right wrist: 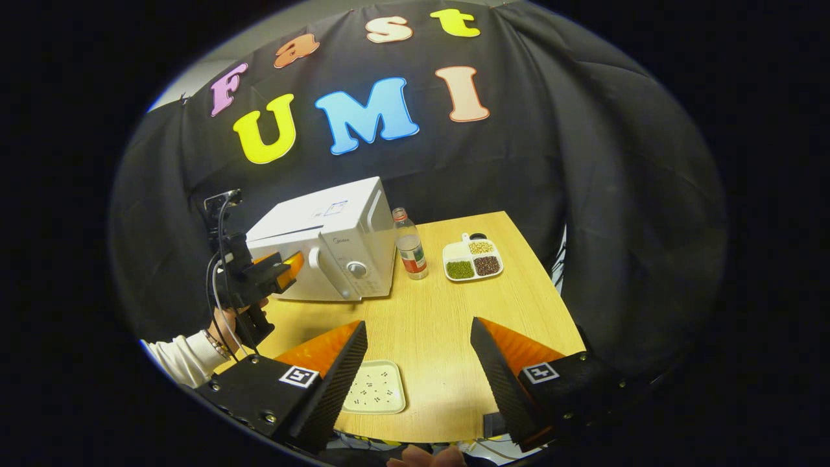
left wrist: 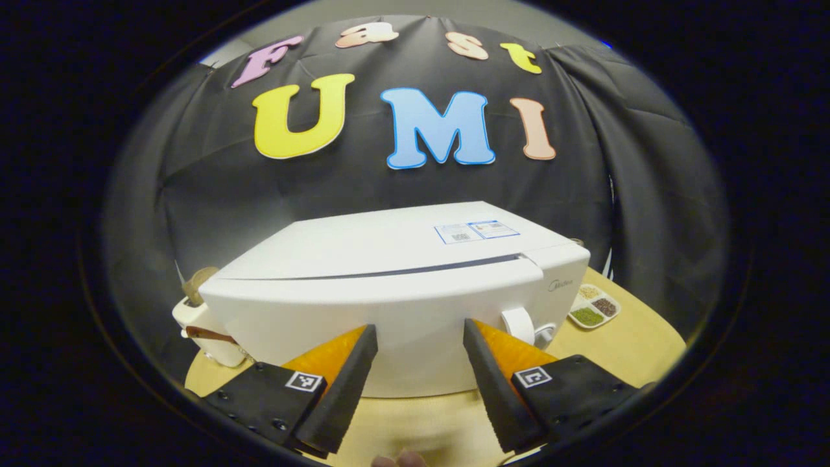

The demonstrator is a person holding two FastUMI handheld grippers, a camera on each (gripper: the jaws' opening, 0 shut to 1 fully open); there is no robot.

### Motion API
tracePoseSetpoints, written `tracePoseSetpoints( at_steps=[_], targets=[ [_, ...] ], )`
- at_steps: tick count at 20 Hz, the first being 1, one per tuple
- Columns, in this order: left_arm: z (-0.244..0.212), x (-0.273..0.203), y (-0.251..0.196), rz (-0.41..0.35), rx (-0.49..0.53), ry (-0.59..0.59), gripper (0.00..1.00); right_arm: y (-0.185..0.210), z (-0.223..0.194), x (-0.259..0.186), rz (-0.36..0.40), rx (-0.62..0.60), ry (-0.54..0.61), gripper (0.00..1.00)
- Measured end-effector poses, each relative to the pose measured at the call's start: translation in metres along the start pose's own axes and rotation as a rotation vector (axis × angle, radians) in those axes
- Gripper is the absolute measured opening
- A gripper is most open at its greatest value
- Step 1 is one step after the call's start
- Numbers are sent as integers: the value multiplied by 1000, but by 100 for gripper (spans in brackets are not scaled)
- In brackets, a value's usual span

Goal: Open the microwave oven with the left hand, put the food in, and close the microwave oven.

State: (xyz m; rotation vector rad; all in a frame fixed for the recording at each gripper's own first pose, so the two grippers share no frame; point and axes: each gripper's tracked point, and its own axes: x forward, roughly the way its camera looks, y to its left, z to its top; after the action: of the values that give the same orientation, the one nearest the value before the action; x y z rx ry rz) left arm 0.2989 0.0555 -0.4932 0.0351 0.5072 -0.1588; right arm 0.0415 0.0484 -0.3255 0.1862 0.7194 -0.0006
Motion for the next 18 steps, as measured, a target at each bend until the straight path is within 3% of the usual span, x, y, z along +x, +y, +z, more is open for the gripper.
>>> tracePoseSetpoints(
  at_steps=[3, 5, 6, 8, 9, 12, 15, 18],
  targets=[
    [-1, 1, 1, 16, -11, 3, 96, 5, -5, 4, -19, -10, 11, 98],
    [8, 13, 0, 37, 30, -13, 92, 8, -9, 6, -21, -1, 16, 98],
    [2, 10, -3, 50, 24, 42, 89, 13, -10, 6, -12, 11, 20, 98],
    [6, 5, -33, -35, -22, 51, 90, 21, -2, 1, 3, 19, -6, 98],
    [15, -2, -38, -40, 14, 33, 90, 24, 2, -2, 12, 9, -28, 98],
    [39, -40, -52, -59, 122, -31, 89, 29, 3, -6, 49, -28, -50, 98],
    [47, -99, -61, -50, 80, -50, 90, 29, 18, -7, 104, -37, -81, 98],
    [52, -164, -56, 13, 26, -67, 89, 22, 37, -10, 172, -63, -116, 98]
  ],
)
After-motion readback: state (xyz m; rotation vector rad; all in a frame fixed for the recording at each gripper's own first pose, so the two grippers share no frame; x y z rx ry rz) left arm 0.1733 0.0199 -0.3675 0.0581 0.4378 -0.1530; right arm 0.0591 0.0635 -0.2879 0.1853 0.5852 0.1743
